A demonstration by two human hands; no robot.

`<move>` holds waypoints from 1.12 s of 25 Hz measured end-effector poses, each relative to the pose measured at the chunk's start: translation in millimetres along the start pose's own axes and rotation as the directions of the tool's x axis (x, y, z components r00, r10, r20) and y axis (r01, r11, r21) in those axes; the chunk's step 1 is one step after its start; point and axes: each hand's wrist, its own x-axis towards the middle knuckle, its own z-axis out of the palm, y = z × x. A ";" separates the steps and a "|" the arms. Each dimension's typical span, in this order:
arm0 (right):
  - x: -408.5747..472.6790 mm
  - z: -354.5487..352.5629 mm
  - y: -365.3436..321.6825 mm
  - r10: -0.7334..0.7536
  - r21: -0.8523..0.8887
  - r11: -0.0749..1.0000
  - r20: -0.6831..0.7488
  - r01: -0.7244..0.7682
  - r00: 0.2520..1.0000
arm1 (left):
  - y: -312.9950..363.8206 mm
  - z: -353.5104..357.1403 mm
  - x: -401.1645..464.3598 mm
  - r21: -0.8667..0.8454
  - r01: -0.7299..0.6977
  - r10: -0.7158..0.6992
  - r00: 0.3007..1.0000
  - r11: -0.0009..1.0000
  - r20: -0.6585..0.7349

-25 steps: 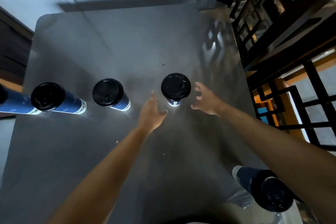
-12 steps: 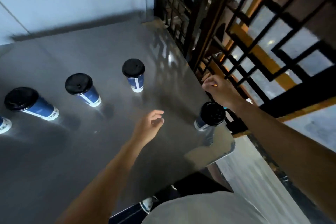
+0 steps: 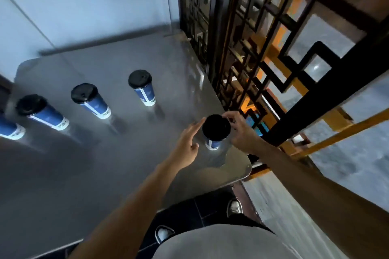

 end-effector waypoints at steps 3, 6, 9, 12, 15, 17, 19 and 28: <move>7.0 0.4 10.0 -0.071 -0.025 0.997 0.061 0.073 0.996 | 17.3 23.0 1.6 -0.033 0.053 -0.055 0.996 0.998 -0.069; 14.9 -12.1 16.9 -0.081 0.031 0.997 0.154 0.078 0.985 | 39.6 42.4 5.2 -0.032 0.116 -0.120 0.975 0.993 -0.189; 16.1 -22.7 15.0 -0.044 0.153 0.988 0.267 0.003 0.963 | 57.3 46.1 3.2 -0.126 0.139 -0.171 0.940 0.982 -0.296; 18.0 -29.0 3.8 0.011 0.279 0.954 0.327 -0.108 0.945 | 71.2 35.6 -4.7 -0.265 0.183 -0.259 0.922 0.947 -0.289; 16.2 -26.4 -8.1 0.124 0.396 0.869 0.407 -0.297 0.905 | 78.9 26.4 -15.2 -0.374 0.195 -0.313 0.906 0.907 -0.285; 15.1 -13.6 -10.4 0.190 0.471 0.785 0.434 -0.402 0.881 | 80.6 21.4 -20.8 -0.559 0.213 -0.389 0.895 0.801 -0.217; 13.9 1.7 -9.8 0.270 0.525 0.708 0.416 -0.472 0.868 | 81.0 23.1 -26.3 -0.756 0.225 -0.455 0.884 0.615 -0.107; 1.2 45.2 -5.0 0.467 0.517 0.590 0.409 -0.621 0.784 | 59.0 34.2 -36.1 -0.914 0.227 -0.504 0.863 0.337 0.029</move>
